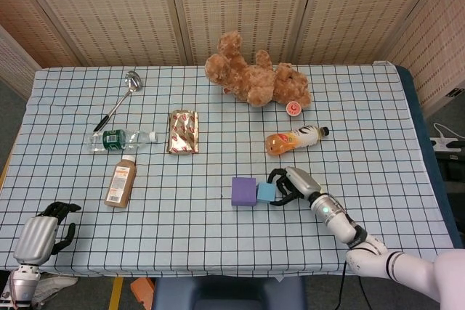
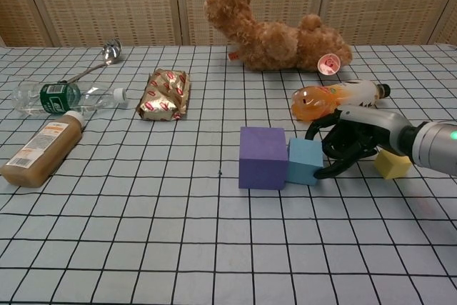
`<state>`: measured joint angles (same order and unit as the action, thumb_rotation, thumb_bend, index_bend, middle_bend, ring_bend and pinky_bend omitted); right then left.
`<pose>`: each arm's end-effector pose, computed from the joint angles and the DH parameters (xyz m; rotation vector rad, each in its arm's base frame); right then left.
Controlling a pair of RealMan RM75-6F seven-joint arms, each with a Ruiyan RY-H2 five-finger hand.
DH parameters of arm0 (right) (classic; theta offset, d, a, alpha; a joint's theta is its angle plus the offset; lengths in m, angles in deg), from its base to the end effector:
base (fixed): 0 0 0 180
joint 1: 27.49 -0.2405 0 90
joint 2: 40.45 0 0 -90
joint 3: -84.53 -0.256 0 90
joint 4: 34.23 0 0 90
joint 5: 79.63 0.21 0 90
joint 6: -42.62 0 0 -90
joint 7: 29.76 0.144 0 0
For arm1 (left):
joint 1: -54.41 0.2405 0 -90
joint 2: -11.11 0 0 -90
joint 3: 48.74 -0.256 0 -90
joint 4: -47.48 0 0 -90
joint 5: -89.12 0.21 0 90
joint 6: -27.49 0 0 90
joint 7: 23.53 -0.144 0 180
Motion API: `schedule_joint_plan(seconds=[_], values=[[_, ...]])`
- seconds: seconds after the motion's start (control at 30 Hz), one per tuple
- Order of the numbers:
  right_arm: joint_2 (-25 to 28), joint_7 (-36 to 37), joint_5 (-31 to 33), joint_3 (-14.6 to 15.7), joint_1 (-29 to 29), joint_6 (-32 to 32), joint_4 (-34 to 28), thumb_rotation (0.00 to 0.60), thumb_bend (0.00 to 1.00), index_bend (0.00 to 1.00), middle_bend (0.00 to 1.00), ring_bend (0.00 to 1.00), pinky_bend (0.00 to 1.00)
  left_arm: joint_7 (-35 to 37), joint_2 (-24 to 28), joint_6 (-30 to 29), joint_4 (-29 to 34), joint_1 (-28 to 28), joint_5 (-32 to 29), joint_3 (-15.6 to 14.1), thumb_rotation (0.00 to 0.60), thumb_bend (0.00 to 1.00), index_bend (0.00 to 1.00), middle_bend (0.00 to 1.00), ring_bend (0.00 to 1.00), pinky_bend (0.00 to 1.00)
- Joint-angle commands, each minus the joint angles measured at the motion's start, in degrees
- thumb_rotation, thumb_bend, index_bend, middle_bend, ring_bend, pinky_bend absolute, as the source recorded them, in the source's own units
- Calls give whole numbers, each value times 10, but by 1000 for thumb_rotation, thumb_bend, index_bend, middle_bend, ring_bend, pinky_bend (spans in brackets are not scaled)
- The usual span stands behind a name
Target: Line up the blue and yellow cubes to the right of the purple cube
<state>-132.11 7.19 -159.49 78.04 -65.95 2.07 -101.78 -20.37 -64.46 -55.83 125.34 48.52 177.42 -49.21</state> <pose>-0.2242 -0.3367 -0.0474 1.6809 -1.7588 1.0272 -0.3371 0.1767 0.1023 -1.4734 -0.9422 -0.8823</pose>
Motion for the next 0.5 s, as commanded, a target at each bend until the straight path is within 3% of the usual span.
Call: schedule_joint_plan(seconds=[0.03, 0.5], values=[[-4, 6, -4, 1, -3, 1, 7, 600, 10, 591, 810, 894, 1000, 0, 0, 0, 0, 0, 0, 0, 600, 541, 349, 358, 237, 515], [-15, 36, -17, 10, -11, -1, 27, 600, 10, 587, 810, 894, 1000, -1, 0, 1, -1, 0, 0, 0, 600, 541, 348, 358, 236, 515]])
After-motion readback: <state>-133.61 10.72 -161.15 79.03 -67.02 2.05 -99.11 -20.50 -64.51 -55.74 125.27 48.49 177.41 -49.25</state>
